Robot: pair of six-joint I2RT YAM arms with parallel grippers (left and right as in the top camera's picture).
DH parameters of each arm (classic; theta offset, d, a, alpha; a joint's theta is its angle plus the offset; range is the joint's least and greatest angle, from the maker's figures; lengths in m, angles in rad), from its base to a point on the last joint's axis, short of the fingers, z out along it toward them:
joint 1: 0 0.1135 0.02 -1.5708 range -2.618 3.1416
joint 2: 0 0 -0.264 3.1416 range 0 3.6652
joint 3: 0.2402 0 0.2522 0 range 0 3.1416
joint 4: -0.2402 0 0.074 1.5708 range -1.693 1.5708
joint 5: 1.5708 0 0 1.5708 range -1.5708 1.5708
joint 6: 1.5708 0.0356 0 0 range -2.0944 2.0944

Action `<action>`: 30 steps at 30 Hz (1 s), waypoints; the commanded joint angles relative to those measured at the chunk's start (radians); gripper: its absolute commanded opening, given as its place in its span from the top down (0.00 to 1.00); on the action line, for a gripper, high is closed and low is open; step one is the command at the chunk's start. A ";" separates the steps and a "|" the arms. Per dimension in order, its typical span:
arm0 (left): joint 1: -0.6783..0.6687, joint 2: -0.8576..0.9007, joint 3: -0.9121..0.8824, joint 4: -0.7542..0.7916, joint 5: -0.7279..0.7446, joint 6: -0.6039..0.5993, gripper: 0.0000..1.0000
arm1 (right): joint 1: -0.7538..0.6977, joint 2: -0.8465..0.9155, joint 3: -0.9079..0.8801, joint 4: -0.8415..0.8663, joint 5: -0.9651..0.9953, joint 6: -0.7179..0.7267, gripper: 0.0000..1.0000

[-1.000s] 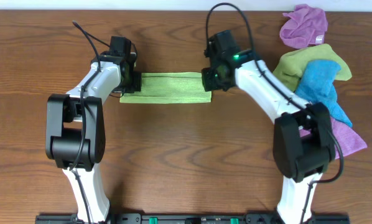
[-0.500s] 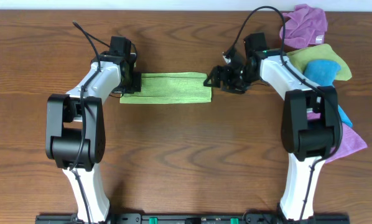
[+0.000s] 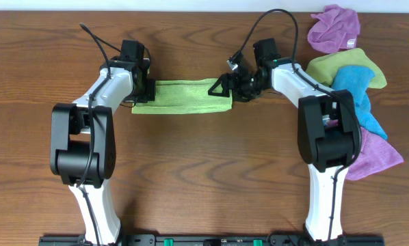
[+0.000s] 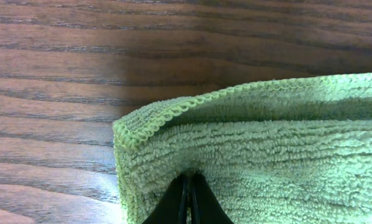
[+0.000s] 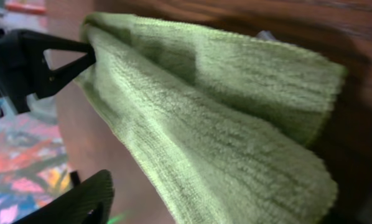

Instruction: Fold the cloth

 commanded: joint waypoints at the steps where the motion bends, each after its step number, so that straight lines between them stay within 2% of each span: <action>1: 0.001 0.067 -0.042 -0.042 -0.006 -0.005 0.94 | 0.012 0.078 -0.028 -0.010 0.154 0.011 0.39; 3: 0.001 0.067 -0.042 -0.044 0.002 -0.005 0.94 | 0.007 0.078 -0.027 -0.010 0.159 0.024 0.62; 5: 0.000 0.067 -0.042 -0.051 0.009 -0.020 0.94 | 0.002 0.078 -0.025 -0.009 0.159 0.051 0.94; 6: -0.001 0.067 -0.043 -0.056 0.009 -0.040 0.94 | 0.001 0.077 -0.021 -0.012 0.158 0.054 0.98; 12: -0.043 0.067 -0.043 -0.063 0.061 -0.111 0.94 | 0.001 0.040 0.034 -0.086 0.195 0.053 0.98; 19: -0.145 0.067 -0.043 -0.060 0.065 -0.201 0.94 | 0.027 -0.089 0.116 -0.229 0.441 0.049 0.99; 23: -0.195 0.067 -0.043 -0.035 0.130 -0.250 0.94 | 0.072 -0.167 0.124 -0.247 0.557 0.049 0.99; 30: -0.229 0.067 -0.043 -0.016 0.140 -0.294 0.94 | 0.153 -0.262 0.124 -0.258 0.719 0.049 0.98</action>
